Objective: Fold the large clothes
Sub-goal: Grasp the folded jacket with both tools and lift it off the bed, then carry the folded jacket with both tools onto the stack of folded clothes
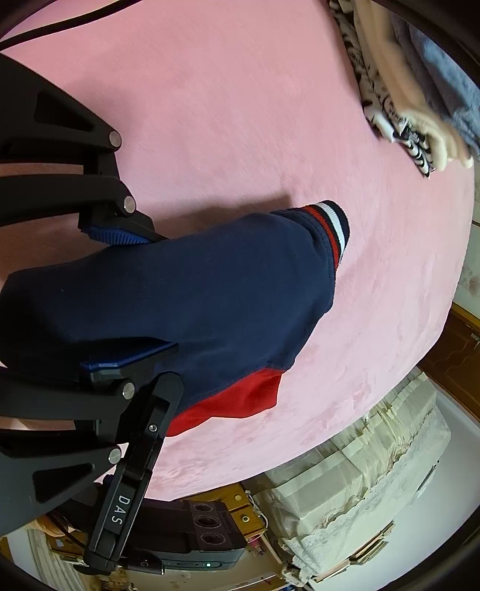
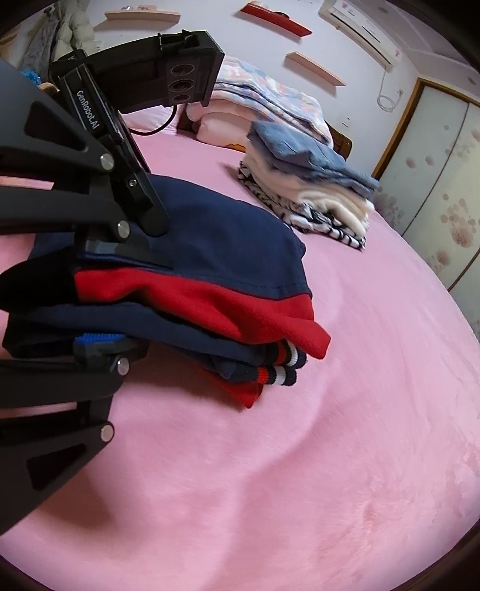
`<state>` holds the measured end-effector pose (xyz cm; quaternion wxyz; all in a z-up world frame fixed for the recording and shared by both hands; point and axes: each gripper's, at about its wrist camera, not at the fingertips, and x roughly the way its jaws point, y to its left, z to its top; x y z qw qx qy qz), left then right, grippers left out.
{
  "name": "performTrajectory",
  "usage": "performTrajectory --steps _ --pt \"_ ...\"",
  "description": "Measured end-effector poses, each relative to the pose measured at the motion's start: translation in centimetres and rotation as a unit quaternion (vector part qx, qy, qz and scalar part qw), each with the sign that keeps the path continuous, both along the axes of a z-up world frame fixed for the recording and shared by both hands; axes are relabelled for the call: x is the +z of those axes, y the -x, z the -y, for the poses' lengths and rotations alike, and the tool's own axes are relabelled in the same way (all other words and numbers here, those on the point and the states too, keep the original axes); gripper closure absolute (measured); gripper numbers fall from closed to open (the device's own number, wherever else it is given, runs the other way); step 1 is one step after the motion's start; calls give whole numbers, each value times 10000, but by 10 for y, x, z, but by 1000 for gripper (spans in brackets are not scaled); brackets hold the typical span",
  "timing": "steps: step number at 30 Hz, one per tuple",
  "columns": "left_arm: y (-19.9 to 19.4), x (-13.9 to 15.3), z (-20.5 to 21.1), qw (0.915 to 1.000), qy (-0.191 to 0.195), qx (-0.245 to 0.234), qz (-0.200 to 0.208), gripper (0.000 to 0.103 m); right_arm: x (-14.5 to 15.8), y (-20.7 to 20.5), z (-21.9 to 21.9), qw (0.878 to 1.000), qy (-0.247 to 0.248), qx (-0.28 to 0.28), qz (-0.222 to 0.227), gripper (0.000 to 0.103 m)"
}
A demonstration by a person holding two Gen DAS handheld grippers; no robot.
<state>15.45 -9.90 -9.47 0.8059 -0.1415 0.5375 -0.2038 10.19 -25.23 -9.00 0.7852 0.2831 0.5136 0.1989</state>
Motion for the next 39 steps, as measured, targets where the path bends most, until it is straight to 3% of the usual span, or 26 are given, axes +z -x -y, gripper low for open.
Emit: performTrajectory --steps 11,16,22,29,35,39 --pt "65 57 -68 9994 -112 119 310 58 53 49 -67 9992 -1 314 235 77" --pt "83 91 -115 9983 -248 226 479 58 82 49 -110 9974 -42 580 429 77" --pt "74 131 -165 9960 -558 283 642 58 114 29 -159 9948 -131 830 567 77" --pt "27 173 -221 9937 -643 291 870 58 157 -30 -213 9920 -159 930 834 77" --pt "-70 205 -271 9918 -396 303 1175 58 194 -128 -251 9891 -229 900 1140 77" --pt "-158 215 -298 9889 -447 288 1390 58 202 -198 -275 9864 -207 832 1399 77"
